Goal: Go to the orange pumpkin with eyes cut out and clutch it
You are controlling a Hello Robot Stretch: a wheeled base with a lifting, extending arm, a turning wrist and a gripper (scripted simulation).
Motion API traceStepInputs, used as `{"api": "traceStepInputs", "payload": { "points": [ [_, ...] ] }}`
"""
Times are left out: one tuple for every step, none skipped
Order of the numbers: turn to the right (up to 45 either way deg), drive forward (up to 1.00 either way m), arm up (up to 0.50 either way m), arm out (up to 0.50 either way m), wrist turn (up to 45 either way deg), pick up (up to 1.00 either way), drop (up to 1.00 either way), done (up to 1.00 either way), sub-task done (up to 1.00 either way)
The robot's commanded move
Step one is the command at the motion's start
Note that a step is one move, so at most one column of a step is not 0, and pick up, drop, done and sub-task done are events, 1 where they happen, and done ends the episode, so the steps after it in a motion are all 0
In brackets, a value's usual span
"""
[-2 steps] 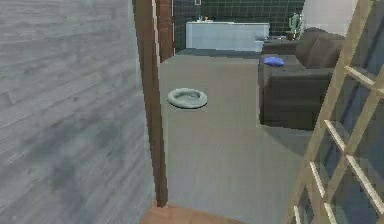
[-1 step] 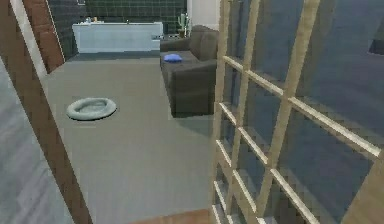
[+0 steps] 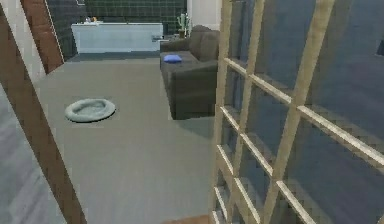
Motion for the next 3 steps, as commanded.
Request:
{"api": "traceStepInputs", "payload": {
  "points": [
    [-15.0,0.0,0.0,0.0,0.0,0.0,0.0,0.0,0.0],
    [0.0,1.0,0.0,0.0,0.0,0.0,0.0,0.0,0.0],
    [0.0,1.0,0.0,0.0,0.0,0.0,0.0,0.0,0.0]
  ]
}}
